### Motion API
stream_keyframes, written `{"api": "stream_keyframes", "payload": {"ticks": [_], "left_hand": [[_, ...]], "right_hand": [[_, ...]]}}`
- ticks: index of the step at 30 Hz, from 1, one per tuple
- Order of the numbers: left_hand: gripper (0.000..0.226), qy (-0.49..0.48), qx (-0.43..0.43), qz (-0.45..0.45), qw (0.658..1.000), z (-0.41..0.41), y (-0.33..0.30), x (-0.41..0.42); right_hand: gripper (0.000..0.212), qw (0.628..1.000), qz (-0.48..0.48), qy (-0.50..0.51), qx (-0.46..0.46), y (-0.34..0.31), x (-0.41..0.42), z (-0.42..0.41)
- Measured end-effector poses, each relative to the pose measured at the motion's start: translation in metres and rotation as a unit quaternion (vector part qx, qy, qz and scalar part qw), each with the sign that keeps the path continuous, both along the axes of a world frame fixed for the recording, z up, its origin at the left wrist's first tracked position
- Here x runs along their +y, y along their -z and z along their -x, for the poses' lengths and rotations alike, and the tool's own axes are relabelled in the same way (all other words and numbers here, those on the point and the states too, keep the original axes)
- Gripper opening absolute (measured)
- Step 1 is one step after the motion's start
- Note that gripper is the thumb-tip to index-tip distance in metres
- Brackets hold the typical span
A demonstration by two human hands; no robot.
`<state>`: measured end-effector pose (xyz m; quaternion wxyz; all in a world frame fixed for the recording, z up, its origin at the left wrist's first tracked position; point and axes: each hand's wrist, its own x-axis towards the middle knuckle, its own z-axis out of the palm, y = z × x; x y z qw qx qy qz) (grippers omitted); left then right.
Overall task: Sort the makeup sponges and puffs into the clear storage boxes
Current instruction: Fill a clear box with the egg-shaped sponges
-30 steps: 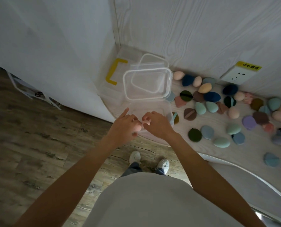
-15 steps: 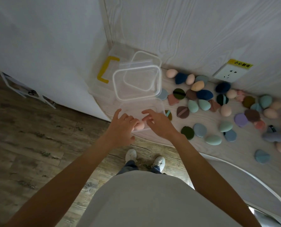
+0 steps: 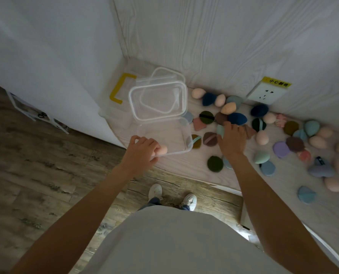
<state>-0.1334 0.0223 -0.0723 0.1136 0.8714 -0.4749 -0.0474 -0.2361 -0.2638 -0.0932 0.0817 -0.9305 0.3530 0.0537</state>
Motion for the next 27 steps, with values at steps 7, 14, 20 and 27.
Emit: {"api": "stream_keyframes", "payload": {"ticks": [7, 14, 20, 27], "left_hand": [[0.028, 0.006, 0.001, -0.008, 1.000, -0.001, 0.000, 0.001], [0.028, 0.020, 0.026, -0.023, 0.999, -0.004, 0.004, -0.001], [0.033, 0.026, 0.058, 0.004, 0.998, -0.006, 0.006, -0.003], [0.041, 0.010, 0.090, 0.010, 0.996, 0.001, 0.005, -0.005]], "right_hand": [[0.041, 0.957, -0.160, -0.033, -0.239, -0.045, 0.051, -0.002], [0.021, 0.947, -0.065, -0.309, -0.059, -0.034, 0.102, -0.036], [0.013, 0.943, -0.158, -0.292, 0.017, -0.030, 0.102, -0.053], [0.013, 0.932, -0.142, -0.330, 0.052, -0.034, 0.091, -0.051]]}}
